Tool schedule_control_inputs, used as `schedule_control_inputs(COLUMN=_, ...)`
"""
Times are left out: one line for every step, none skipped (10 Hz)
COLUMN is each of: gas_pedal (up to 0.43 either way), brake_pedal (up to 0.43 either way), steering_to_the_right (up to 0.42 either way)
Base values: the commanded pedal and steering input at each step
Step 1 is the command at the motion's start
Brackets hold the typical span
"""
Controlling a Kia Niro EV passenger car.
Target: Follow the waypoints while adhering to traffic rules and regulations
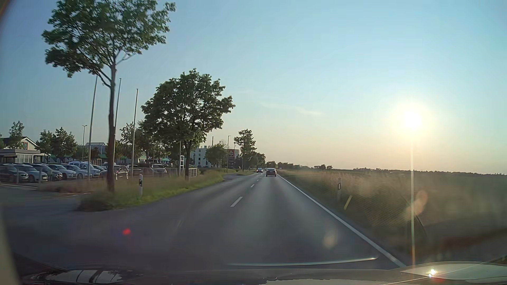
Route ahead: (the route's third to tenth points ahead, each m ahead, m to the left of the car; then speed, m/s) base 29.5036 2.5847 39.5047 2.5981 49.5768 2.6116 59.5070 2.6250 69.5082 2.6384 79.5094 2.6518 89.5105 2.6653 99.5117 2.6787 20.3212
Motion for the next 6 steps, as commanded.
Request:
schedule_control_inputs(gas_pedal=0.22, brake_pedal=0.012, steering_to_the_right=0.0)
schedule_control_inputs(gas_pedal=0.22, brake_pedal=0.012, steering_to_the_right=0.0)
schedule_control_inputs(gas_pedal=0.22, brake_pedal=0.018, steering_to_the_right=0.001)
schedule_control_inputs(gas_pedal=0.22, brake_pedal=0.018, steering_to_the_right=0.0)
schedule_control_inputs(gas_pedal=0.22, brake_pedal=0.018, steering_to_the_right=0.001)
schedule_control_inputs(gas_pedal=0.22, brake_pedal=0.012, steering_to_the_right=0.001)
